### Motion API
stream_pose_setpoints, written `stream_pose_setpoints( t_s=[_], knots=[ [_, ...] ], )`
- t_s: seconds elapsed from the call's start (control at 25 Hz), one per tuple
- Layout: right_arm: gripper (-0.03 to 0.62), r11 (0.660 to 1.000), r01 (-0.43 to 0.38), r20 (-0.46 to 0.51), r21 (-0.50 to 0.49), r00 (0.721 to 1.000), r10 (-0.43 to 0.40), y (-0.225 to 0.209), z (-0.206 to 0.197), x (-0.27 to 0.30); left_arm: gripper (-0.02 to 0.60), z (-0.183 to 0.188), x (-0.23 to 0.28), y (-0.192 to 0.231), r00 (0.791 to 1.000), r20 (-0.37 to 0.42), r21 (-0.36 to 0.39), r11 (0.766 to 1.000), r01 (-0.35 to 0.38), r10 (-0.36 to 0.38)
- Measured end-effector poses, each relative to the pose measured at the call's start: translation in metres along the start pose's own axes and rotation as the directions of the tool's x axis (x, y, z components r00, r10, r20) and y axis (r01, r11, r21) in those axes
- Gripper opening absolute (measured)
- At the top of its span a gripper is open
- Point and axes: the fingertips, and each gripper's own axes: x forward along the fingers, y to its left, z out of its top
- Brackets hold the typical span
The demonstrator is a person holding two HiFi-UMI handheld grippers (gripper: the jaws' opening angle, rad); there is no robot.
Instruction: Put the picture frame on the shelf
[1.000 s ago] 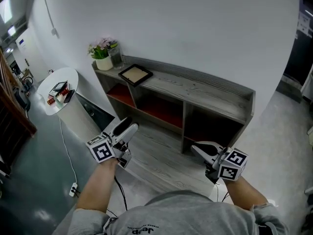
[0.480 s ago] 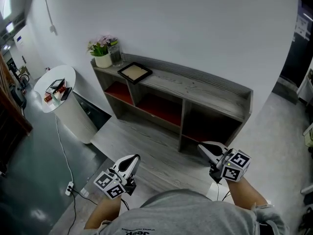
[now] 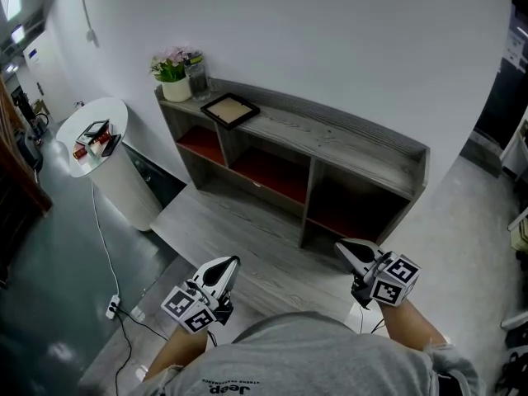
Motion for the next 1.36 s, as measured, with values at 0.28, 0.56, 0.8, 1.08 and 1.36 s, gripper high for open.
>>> stream_pose_setpoints(
  t_s=[0.28, 0.56, 0.8, 1.08, 1.36],
  knots=[
    [0.006, 0.999, -0.010, 0.014, -0.030, 1.000, 0.010, 0.003, 0.007, 0.001, 0.012, -0.001, 0.005, -0.007, 1.000, -0.019, 0.041, 0.999, 0.019, -0.018],
    [0.005, 0.998, 0.012, 0.009, -0.061, 1.000, -0.011, 0.000, 0.008, -0.001, 0.012, -0.003, 0.008, -0.012, 0.999, -0.038, 0.063, 0.997, 0.034, -0.031],
    [0.005, 0.997, 0.009, 0.000, -0.075, 1.000, -0.009, 0.002, 0.006, 0.000, 0.012, -0.004, 0.010, -0.014, 0.998, -0.042, 0.058, 0.998, 0.039, -0.037],
    [0.005, 0.997, 0.006, -0.003, -0.079, 1.000, -0.006, 0.002, 0.006, 0.000, 0.011, -0.004, 0.009, -0.014, 0.998, -0.050, 0.062, 0.997, 0.038, -0.034],
    [0.005, 0.996, -0.004, -0.006, -0.089, 1.000, 0.003, 0.005, 0.006, 0.001, 0.011, -0.006, 0.009, -0.015, 0.998, -0.054, 0.064, 0.997, 0.038, -0.035]
  ],
)
